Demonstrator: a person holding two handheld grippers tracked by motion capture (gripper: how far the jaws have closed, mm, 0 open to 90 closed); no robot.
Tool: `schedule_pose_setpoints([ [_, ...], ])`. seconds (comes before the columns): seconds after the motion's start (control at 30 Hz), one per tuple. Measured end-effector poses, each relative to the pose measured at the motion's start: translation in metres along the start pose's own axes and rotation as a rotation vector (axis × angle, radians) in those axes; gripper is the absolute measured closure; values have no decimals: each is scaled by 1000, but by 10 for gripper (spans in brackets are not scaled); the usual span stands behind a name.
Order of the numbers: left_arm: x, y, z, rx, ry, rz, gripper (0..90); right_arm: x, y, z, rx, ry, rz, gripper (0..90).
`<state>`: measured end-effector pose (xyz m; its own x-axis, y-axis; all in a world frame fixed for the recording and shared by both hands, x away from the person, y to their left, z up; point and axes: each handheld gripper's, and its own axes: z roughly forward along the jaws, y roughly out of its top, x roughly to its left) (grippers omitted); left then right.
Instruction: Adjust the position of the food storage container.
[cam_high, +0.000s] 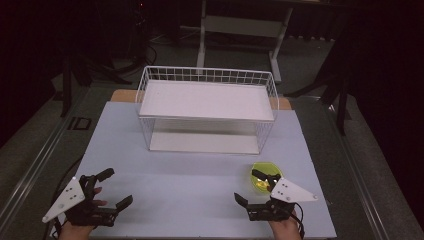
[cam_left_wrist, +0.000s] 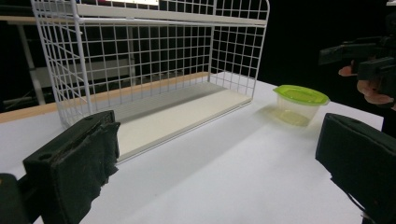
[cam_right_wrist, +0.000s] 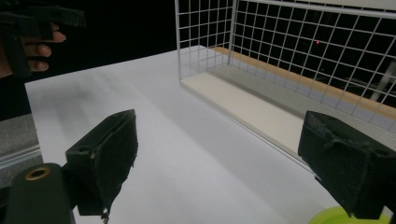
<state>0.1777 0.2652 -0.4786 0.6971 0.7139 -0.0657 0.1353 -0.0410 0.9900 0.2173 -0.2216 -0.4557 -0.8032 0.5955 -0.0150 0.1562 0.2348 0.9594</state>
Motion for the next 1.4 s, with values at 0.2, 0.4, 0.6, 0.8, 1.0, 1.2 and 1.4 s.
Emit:
schedule_pose_setpoints([
  [0.2, 0, 0, 0, 1, 1, -4, 4, 4, 8, 0, 7, 31, 1, 118],
  [0.4, 2, -1, -1, 0, 12, -2, 4, 8, 26, -5, -30, 44, -31, 115],
  [0.6, 1, -1, 1, 4, 9, -4, 4, -1, 38, -11, -1, -21, -49, 138],
  [0.8, 0, -2, 2, 10, 5, -4, 4, -26, 39, -24, 21, -137, -45, 264],
  [1.0, 0, -2, 3, 9, 0, -4, 4, -52, 26, -39, 20, -220, 40, 452],
  [1.2, -1, -2, 3, 12, -1, -5, 4, -74, 4, -49, 85, -308, 74, 627],
  [1.4, 0, -2, 4, 15, -1, -5, 4, -92, -20, -56, 157, -365, 99, 798],
])
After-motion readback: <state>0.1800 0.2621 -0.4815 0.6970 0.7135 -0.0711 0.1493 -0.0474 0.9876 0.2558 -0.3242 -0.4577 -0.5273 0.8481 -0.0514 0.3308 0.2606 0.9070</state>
